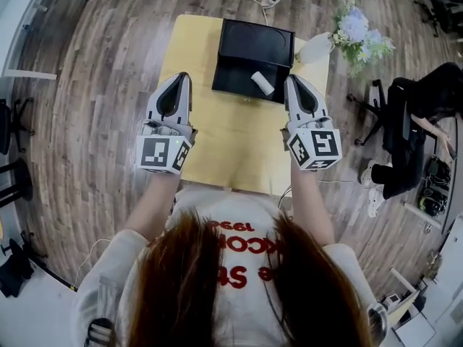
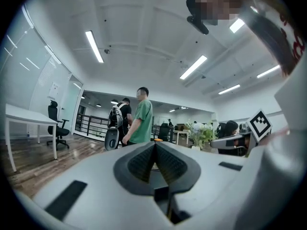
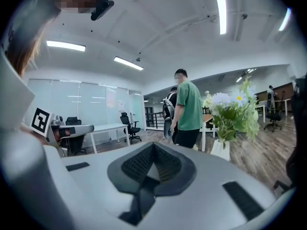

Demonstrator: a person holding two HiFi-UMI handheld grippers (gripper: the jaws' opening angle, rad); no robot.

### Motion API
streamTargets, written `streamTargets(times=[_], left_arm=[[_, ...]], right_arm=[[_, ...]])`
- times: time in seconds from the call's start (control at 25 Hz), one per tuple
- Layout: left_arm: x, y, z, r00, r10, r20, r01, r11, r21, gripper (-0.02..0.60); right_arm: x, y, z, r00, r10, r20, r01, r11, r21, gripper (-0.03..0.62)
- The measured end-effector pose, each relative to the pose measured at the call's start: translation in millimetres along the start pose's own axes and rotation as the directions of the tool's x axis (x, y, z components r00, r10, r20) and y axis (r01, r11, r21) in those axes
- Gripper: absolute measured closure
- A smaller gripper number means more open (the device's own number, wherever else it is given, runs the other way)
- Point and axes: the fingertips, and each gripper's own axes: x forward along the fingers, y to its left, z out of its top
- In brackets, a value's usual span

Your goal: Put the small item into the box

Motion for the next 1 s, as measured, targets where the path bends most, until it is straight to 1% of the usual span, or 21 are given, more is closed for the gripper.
streamTargets(times=[0.16, 0.48, 1.0], left_arm=[[-6, -4, 15, 1.000, -0.007, 0.025, 0.007, 1.000, 0.015, 0.574], [-18, -13, 23, 0.999, -0.025, 0.034, 0.024, 0.999, 0.027, 0.574], [-25, -14, 25, 0.998, -0.035, 0.042, 0.034, 0.999, 0.030, 0.574]], right_arm=[[-19, 5, 16, 1.000, -0.008, 0.029, 0.008, 1.000, 0.004, 0.588], [-45, 15, 26, 0.998, -0.012, 0.056, 0.011, 1.000, 0.015, 0.589], [-53, 19, 33, 0.996, -0.025, 0.080, 0.023, 1.000, 0.022, 0.589]])
